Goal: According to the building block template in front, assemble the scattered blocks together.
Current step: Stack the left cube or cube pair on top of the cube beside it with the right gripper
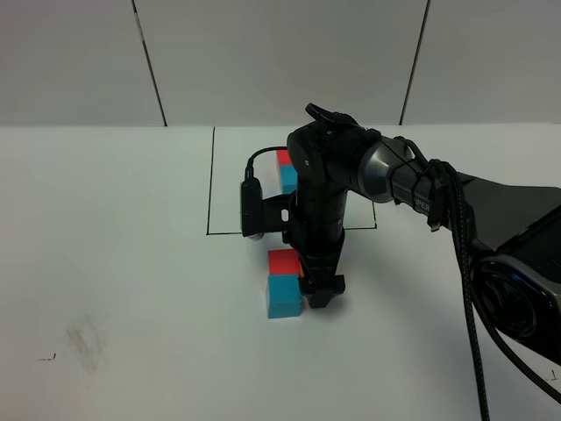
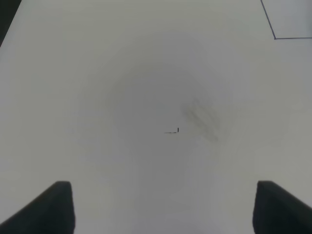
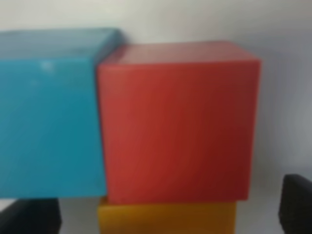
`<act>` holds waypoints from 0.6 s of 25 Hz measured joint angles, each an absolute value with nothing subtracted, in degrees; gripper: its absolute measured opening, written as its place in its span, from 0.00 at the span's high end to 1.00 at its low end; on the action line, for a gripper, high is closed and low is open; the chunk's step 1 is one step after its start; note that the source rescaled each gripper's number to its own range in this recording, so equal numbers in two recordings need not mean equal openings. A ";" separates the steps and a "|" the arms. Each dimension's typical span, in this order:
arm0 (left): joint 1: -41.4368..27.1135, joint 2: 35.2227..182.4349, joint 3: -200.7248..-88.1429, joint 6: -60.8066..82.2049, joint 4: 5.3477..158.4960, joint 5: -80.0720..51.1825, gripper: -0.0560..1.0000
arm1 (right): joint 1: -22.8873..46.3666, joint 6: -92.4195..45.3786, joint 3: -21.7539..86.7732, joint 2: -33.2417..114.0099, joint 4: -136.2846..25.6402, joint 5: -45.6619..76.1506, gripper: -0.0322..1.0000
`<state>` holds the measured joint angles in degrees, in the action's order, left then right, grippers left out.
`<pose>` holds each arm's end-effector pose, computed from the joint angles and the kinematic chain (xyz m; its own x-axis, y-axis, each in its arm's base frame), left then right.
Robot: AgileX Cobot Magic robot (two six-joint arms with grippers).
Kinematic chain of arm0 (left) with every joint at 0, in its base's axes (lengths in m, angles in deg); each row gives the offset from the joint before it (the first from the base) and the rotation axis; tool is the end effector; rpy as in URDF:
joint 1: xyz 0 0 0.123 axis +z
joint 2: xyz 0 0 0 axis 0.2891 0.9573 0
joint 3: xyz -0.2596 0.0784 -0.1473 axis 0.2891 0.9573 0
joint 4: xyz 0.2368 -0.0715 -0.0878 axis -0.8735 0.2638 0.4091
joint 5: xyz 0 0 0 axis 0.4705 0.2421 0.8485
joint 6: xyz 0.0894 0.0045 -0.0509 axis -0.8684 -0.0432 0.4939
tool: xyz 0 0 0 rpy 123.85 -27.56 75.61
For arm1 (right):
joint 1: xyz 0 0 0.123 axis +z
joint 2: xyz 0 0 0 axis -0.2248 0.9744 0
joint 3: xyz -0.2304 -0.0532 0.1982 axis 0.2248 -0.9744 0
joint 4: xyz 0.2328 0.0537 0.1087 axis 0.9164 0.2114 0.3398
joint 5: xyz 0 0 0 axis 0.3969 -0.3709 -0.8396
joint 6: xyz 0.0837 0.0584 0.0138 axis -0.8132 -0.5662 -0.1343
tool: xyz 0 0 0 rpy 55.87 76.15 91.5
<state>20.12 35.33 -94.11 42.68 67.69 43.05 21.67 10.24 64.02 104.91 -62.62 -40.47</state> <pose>-0.0112 0.0005 0.2793 -0.4518 0.0163 -0.8919 -0.0487 0.9979 0.0429 0.4201 0.2916 0.1236 0.0196 -0.9987 -0.0474 -0.9984 -0.0170 -0.0543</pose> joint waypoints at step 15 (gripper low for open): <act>20.12 35.33 -94.11 42.68 67.69 43.05 0.20 | 21.67 7.67 63.95 99.33 -66.31 -42.03 0.00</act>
<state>20.12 35.33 -94.11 42.68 67.69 43.05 21.67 7.67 63.95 99.33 -66.31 -42.03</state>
